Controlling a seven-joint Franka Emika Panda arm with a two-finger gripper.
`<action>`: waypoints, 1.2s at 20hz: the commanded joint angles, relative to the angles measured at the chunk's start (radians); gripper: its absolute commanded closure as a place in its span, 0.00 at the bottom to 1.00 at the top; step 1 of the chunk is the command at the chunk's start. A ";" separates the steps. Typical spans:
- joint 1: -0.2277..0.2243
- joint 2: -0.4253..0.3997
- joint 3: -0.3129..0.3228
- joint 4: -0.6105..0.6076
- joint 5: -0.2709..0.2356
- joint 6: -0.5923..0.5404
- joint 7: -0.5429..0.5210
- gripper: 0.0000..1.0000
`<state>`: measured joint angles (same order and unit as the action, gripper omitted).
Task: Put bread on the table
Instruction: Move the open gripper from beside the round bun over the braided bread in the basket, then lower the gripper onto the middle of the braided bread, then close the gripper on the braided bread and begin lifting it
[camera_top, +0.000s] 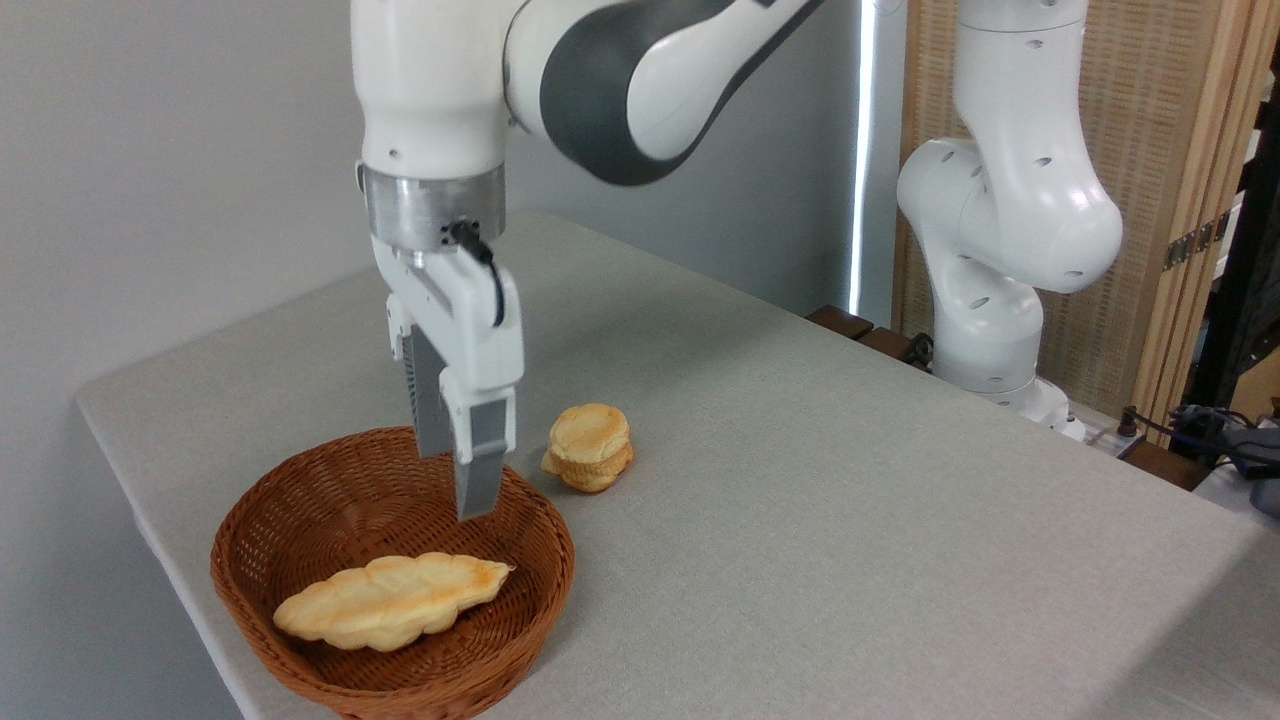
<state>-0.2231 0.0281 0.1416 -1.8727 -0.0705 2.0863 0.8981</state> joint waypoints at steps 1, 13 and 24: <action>-0.002 0.045 0.010 0.010 0.011 0.076 0.071 0.00; -0.009 0.160 0.001 0.006 0.011 0.202 0.194 0.00; -0.010 0.196 -0.020 0.006 0.009 0.224 0.252 0.00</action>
<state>-0.2307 0.2178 0.1247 -1.8728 -0.0704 2.2925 1.1406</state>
